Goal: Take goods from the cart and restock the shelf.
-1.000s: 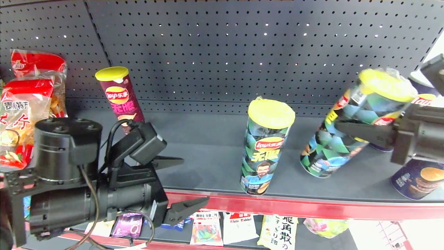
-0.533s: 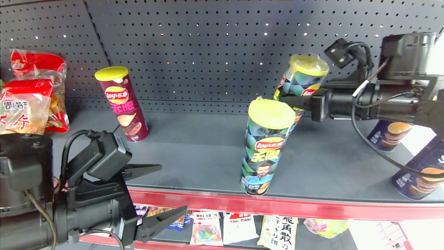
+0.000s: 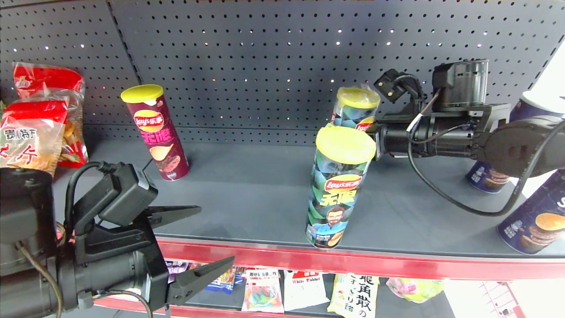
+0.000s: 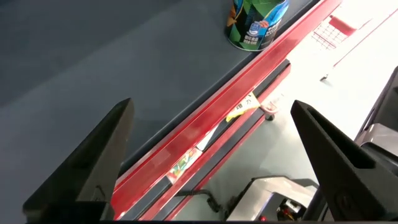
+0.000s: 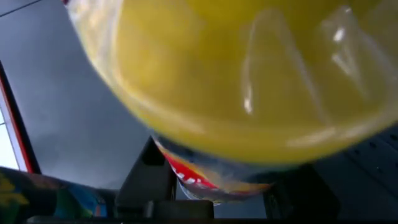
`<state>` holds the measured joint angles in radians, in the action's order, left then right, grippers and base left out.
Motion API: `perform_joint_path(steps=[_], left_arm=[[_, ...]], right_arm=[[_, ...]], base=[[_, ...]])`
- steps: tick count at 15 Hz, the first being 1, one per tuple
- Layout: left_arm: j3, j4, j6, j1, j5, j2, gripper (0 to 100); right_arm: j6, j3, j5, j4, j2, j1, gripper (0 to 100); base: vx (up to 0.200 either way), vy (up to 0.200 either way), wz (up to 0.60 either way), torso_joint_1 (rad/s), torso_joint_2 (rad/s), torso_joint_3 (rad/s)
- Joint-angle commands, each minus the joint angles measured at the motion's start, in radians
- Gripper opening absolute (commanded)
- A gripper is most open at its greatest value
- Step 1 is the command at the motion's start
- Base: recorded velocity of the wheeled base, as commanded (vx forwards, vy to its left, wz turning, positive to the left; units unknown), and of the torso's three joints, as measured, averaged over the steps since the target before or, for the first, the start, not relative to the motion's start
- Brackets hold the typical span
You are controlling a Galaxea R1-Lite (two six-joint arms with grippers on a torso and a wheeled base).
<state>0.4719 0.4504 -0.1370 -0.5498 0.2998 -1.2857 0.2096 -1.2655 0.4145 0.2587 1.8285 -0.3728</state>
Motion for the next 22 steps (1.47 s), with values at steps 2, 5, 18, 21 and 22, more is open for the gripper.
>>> perform_joint_path(steps=[2,5,18,21,22], left_arm=[[-0.003,0.001,0.002,0.001,0.001,-0.003,100],[-0.003,0.001,0.002,0.001,0.001,-0.004,100],[0.034,0.004,0.005,-0.002,0.004,-0.052,100],[0.053,0.004,-0.003,-0.010,0.004,-0.087,100],[0.057,0.004,-0.006,-0.019,0.004,-0.096,100]], right_arm=[[0.001,-0.035,0.000,-0.004,0.031,0.000,0],[0.001,-0.037,-0.002,-0.006,0.032,0.002,0],[-0.009,0.305,-0.123,-0.016,-0.279,0.072,100],[-0.009,0.403,-0.135,-0.016,-0.371,0.086,100],[-0.009,0.434,-0.141,-0.016,-0.402,0.089,100]], base=[[0.000,0.000,0.00,0.000,0.00,0.000],[0.000,0.000,0.00,0.000,0.00,0.000],[0.000,0.000,0.00,0.000,0.00,0.000],[0.000,0.000,0.00,0.000,0.00,0.000],[0.000,0.000,0.00,0.000,0.00,0.000]])
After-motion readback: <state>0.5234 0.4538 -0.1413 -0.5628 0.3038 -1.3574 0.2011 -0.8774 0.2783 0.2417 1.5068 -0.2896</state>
